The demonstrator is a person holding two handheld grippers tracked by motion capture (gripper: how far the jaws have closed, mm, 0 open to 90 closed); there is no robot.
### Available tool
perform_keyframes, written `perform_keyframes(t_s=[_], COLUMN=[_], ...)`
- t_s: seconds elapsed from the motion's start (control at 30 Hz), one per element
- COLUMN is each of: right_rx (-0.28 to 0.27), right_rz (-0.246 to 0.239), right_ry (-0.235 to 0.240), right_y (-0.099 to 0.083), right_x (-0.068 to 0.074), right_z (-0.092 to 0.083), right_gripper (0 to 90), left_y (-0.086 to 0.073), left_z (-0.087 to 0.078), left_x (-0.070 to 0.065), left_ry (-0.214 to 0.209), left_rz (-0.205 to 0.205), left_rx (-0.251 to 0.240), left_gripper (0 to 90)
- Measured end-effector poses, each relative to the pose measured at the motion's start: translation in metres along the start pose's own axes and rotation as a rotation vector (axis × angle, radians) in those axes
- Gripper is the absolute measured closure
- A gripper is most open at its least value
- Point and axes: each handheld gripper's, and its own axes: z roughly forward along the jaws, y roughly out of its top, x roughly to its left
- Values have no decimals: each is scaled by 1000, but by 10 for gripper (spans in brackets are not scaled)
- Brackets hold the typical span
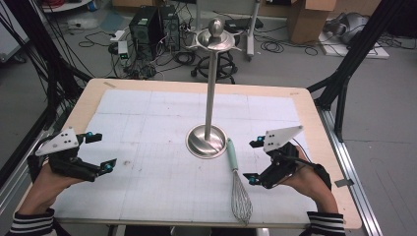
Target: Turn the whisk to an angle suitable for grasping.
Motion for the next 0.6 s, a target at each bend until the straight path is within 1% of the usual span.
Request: perform_keyframes(t_s=[0.1, 0.13, 0.17, 0.23, 0.3, 0.37, 0.43, 0.47, 0.53, 0.57, 0.6], right_rx=[33, 42, 55, 88, 116, 136, 165, 179, 206, 217, 229], right_rz=[-8, -12, -18, -24, -38, -41, -61, -70, -79, -85, -90], right_ry=[21, 34, 37, 43, 53, 73, 88, 93, 110, 116, 112], right_y=[6, 7, 9, 11, 13, 15, 16, 16, 17, 17, 17], right_x=[-1, -2, -2, -3, -3, -2, -2, -1, -1, -1, -1], right_z=[8, 10, 13, 18, 24, 30, 35, 38, 43, 46, 49], right_gripper=[74, 107, 164, 183, 249, 295, 375, 396, 482, 512, 553], left_y=[0, 0, 0, 0, 0, 0, 0, 0, 1, 1, 1], left_z=[0, 0, 0, 0, 0, 0, 0, 0, 0, 0, 0], left_x=[0, 0, 0, 0, 0, 0, -1, -1, -1, -1, -1], left_ry=[0, -1, 0, 0, -1, -1, -5, -7, -6, -7, -7], left_rz=[0, -3, -2, 2, 2, 2, -1, 2, 2, 1, 2], left_rx=[-1, -3, -3, 0, 1, 1, -3, -2, -3, -4, -2], left_gripper=[17, 17, 17, 17, 17, 17, 17, 17, 17, 17, 17])
